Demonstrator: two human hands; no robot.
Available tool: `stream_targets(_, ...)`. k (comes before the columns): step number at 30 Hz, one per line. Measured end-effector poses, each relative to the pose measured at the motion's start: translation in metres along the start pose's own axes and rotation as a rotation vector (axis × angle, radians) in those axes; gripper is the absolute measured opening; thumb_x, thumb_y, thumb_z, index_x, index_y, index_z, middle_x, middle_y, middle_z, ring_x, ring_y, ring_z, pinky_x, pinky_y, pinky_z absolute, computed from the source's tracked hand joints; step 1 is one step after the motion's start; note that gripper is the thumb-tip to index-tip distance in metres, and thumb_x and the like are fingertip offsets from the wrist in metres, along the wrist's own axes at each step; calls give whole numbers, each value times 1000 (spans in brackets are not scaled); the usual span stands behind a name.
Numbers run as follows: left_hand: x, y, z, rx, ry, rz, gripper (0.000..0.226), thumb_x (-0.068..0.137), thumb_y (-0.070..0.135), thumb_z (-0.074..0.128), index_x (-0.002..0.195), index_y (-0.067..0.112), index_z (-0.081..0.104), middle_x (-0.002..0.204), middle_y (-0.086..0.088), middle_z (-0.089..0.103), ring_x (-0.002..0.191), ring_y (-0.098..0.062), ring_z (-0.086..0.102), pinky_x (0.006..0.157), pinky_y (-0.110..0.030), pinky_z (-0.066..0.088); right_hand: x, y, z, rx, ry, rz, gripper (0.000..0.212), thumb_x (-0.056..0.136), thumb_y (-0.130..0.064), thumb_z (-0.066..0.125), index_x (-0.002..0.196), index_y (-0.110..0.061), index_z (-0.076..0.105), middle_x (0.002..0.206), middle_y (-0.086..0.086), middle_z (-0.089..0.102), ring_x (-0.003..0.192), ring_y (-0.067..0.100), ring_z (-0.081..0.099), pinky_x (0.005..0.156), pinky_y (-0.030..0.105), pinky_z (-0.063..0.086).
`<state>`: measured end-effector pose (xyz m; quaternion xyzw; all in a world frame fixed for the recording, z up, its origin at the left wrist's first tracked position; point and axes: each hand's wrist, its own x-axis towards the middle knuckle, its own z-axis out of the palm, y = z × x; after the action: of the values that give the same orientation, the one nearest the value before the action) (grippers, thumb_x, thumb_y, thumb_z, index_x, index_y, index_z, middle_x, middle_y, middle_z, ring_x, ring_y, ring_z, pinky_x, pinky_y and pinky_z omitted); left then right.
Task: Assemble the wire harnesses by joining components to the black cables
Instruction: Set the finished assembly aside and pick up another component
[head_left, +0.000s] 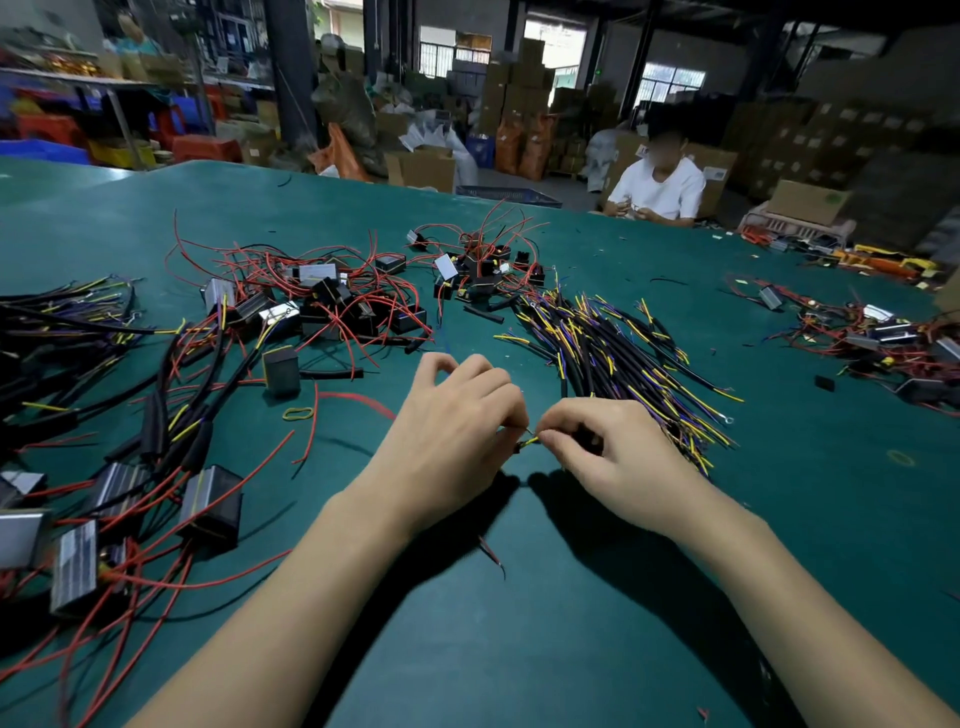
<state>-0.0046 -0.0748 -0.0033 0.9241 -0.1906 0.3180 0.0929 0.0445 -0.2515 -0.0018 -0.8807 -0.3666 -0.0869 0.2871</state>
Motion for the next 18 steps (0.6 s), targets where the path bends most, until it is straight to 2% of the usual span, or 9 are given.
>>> stream_targets(3, 1, 1, -2, -3, -7, 73, 6, 82, 12, 62, 77, 15, 62, 76, 2, 59, 80, -24, 59, 81, -39, 35, 1, 1, -10, 286, -188, 153, 19, 93, -16, 59, 76, -22, 65, 58, -8, 52, 55, 5, 42, 57, 20, 36)
stream_targets(6, 1, 3, -3, -18, 14, 94, 9, 85, 12, 56, 78, 14, 61, 77, 0, 58, 78, -25, 58, 80, -38, 37, 0, 2, -18, 506, -331, 194, 22, 97, -12, 51, 81, -14, 66, 54, -5, 50, 53, 9, 42, 58, 18, 36)
stream_targets(10, 1, 2, -3, -97, -13, 45, 3, 81, 12, 60, 78, 12, 62, 77, 1, 59, 76, -23, 58, 75, -35, 36, 0, 0, -14, 534, -268, 211, 17, 96, -10, 53, 82, -11, 63, 63, 3, 55, 55, 12, 46, 60, 20, 37)
stream_targets(14, 0, -3, -1, -325, -46, -84, 6, 84, 16, 68, 82, 16, 63, 79, 10, 56, 76, -10, 55, 74, -26, 31, 1, -3, -8, 549, -202, 211, 12, 95, -9, 55, 87, -9, 64, 66, 0, 59, 54, 9, 49, 59, 14, 40)
stream_targets(18, 0, -5, 2, -421, -42, -162, 4, 87, 19, 67, 87, 18, 71, 82, 7, 61, 76, -9, 57, 80, -35, 41, 1, -3, -5, 555, -126, 213, 10, 92, -10, 60, 84, -7, 66, 63, -5, 57, 55, 7, 49, 58, 16, 43)
